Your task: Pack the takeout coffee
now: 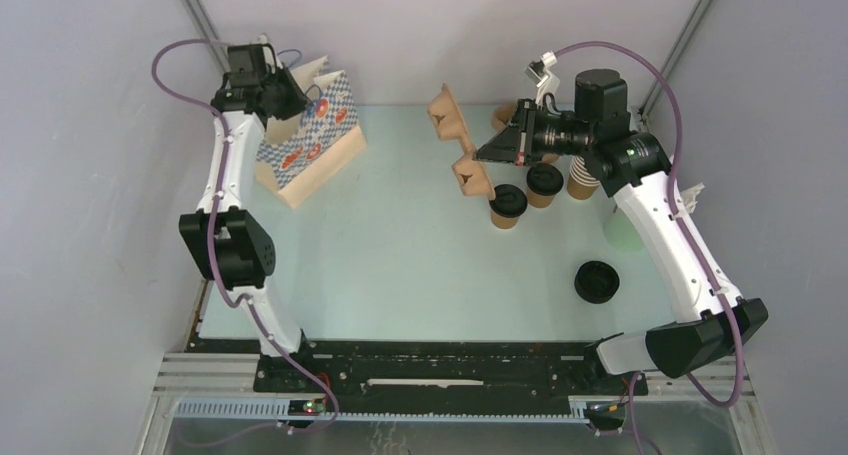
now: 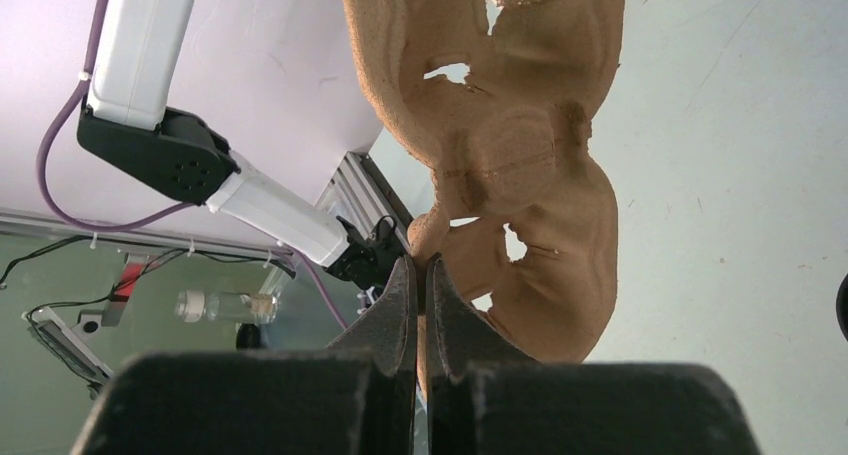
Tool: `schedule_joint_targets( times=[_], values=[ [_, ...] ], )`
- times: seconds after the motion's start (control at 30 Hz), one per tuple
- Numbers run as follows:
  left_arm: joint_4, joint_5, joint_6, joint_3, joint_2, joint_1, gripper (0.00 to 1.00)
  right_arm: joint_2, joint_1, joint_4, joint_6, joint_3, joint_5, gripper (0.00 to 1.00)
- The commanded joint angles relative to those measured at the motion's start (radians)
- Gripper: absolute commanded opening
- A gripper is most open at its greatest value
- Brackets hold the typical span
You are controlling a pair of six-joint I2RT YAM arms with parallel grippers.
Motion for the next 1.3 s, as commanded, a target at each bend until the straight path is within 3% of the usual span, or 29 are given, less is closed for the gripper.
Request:
schedule_joint_targets(
  times=[0.0, 0.07, 0.2, 0.4, 0.47, 0.57, 0.67, 0.77, 0.93, 1.07, 1.1, 1.17, 1.27],
  values=[
    [0.117, 0.07, -0.161, -0.148, -0.159, -0.009, 0.08, -0.02, 0.004, 0.057, 0.025, 0.007, -0.021, 0.0],
    [0.126, 0.033, -0.232, -0.185, -0.221, -0.031, 0.0, -0.021, 0.008, 0.055, 0.025, 0.009, -0.003, 0.0],
    [0.075, -0.124, -0.404, -0.244, -0.36, -0.137, 0.0, -0.02, 0.013, 0.03, 0.027, 0.019, 0.049, 0.0],
    [0.081, -0.429, -0.714, -0.468, -0.562, -0.35, 0.0, 0.004, 0.022, -0.049, -0.035, 0.066, 0.105, 0.0],
    [0.104, -0.539, -0.767, -0.52, -0.6, -0.435, 0.0, 0.007, 0.024, -0.055, -0.036, 0.065, 0.103, 0.0],
    [0.139, -0.568, -0.793, -0.549, -0.599, -0.516, 0.01, 0.003, 0.03, -0.07, -0.046, 0.067, 0.105, 0.0],
    [0.133, -0.547, -0.767, -0.527, -0.559, -0.574, 0.07, -0.002, 0.038, -0.087, -0.057, 0.064, 0.117, 0.0],
    [0.139, -0.556, -0.679, -0.491, -0.522, -0.619, 0.01, -0.014, 0.044, -0.088, -0.064, 0.05, 0.127, 0.0],
    [0.067, -0.58, -0.499, -0.308, -0.405, -0.671, 0.0, -0.023, 0.044, -0.086, -0.067, 0.03, 0.134, 0.0],
    [0.038, -0.504, -0.406, -0.253, -0.354, -0.691, 0.0, -0.028, 0.042, -0.094, -0.074, 0.037, 0.148, 0.0],
    [0.018, -0.476, -0.395, -0.229, -0.341, -0.691, 0.03, -0.031, 0.042, -0.099, -0.08, 0.04, 0.154, 0.0],
    [-0.015, -0.432, -0.371, -0.195, -0.33, -0.698, 0.37, -0.035, 0.042, -0.113, -0.091, 0.048, 0.17, 0.0],
    [-0.026, -0.374, -0.35, -0.176, -0.357, -0.702, 0.65, -0.049, 0.041, -0.132, -0.111, 0.049, 0.204, 0.0]
  ],
)
